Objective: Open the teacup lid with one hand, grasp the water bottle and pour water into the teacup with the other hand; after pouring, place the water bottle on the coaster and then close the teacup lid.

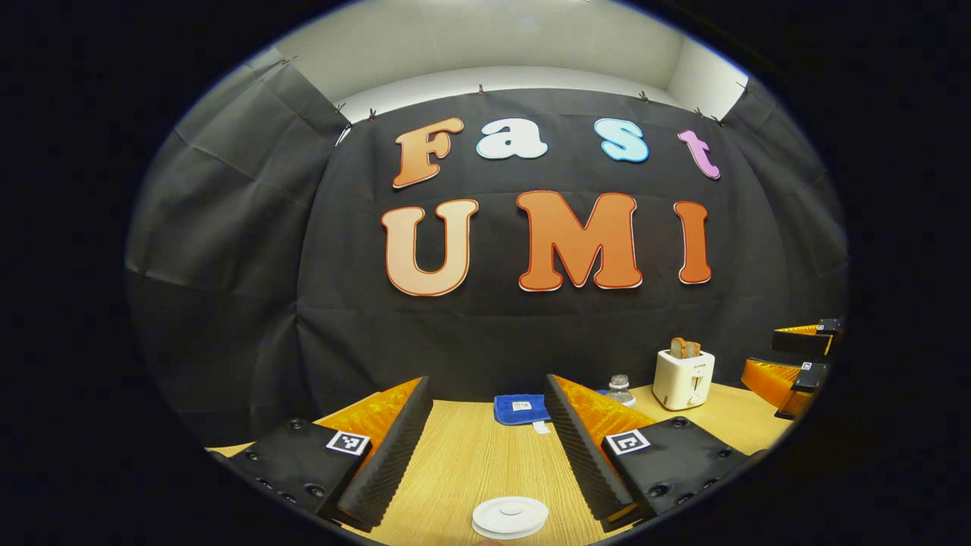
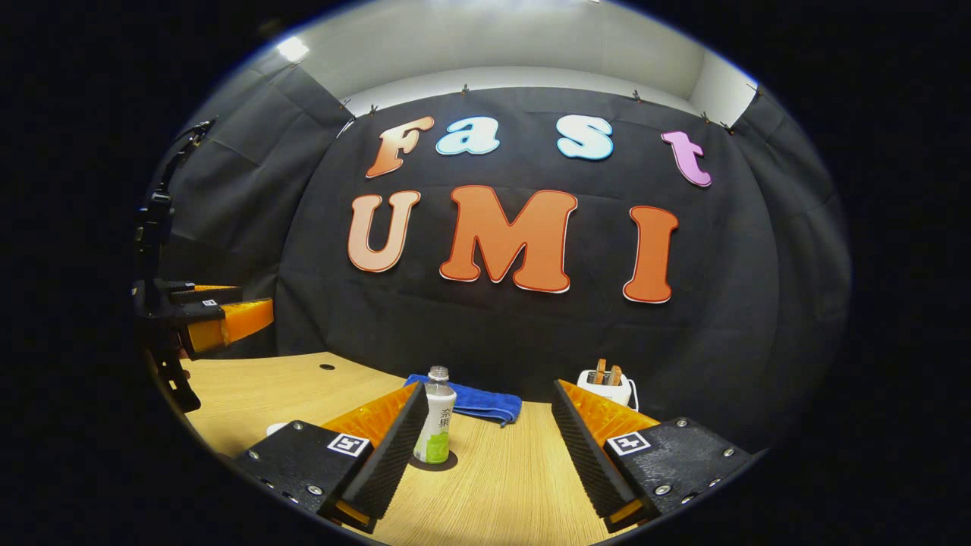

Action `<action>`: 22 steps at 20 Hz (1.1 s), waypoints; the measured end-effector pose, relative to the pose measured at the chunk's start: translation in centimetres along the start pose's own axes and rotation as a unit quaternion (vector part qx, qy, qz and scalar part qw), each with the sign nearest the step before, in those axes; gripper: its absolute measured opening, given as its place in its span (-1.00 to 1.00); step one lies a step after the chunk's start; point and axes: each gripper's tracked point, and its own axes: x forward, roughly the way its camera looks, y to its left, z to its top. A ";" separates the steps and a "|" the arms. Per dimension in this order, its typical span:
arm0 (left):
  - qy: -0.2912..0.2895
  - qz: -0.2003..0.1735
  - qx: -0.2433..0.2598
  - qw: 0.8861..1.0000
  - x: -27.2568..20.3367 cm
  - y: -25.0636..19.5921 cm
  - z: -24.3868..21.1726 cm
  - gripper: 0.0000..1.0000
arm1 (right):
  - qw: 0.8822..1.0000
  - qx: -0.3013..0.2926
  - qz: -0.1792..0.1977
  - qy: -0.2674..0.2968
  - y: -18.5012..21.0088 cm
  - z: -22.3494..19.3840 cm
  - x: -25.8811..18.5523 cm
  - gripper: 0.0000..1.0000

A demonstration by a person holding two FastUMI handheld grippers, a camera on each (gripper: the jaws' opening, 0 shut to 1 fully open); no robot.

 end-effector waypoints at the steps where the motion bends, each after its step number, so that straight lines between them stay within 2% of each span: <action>1: 0.000 0.000 -0.001 1.000 0.0 0.0 0.0 0.94 | 1.000 -0.002 -0.001 0.001 0.0 0.0 0.0 0.95; 22: 0.001 -0.003 0.017 1.000 0.0 0.0 0.1 0.90 | 1.000 -0.010 -0.008 0.000 -0.8 0.0 -0.1 0.96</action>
